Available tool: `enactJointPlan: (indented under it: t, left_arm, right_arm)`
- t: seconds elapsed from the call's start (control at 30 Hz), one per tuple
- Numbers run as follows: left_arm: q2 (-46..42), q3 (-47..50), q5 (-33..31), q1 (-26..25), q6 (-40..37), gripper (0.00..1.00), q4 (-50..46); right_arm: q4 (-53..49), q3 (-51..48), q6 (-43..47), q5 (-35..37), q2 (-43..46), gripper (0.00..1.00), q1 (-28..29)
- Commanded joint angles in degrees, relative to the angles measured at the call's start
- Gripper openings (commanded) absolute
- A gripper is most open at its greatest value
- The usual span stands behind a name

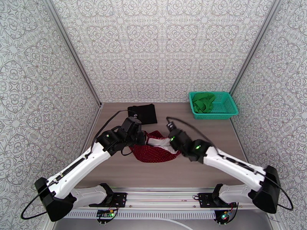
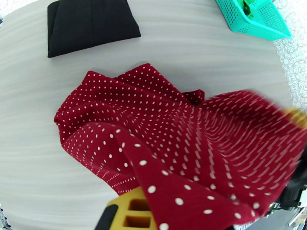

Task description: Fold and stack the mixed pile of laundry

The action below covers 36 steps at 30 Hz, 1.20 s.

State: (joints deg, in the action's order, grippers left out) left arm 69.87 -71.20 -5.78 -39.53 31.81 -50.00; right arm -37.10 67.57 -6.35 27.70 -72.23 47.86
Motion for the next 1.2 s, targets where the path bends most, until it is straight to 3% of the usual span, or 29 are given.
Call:
enactJointPlan:
  t: [0.0,0.17,0.27,0.67,0.97,1.17]
  left_arm:
    - [1.37,1.41,0.91,1.87,-2.81,0.18,-0.23]
    - [4.93,0.53,3.94,2.36,-3.22,0.52,3.33]
    - [6.07,0.14,4.88,0.97,-2.35,0.63,4.18]
    - [5.10,10.42,6.98,-6.92,8.90,0.74,10.54]
    - [3.26,9.85,5.15,-5.74,11.23,0.75,13.93]
    - [1.73,4.19,9.07,-4.61,10.24,0.85,9.91]
  right_arm:
    - [-6.99,8.22,2.01,-8.36,2.96,0.00,-4.51]
    - [-13.40,14.90,-3.75,-13.34,2.03,0.00,-6.07]
    - [-13.91,15.31,-6.85,-15.01,1.49,0.00,-6.11]
    - [-12.20,13.94,-10.79,-15.35,1.34,0.00,-6.04]
    - [-11.90,11.87,-11.39,-15.84,2.77,0.00,-6.03]
    - [-10.96,10.06,-11.66,-16.34,2.99,0.00,-6.06]
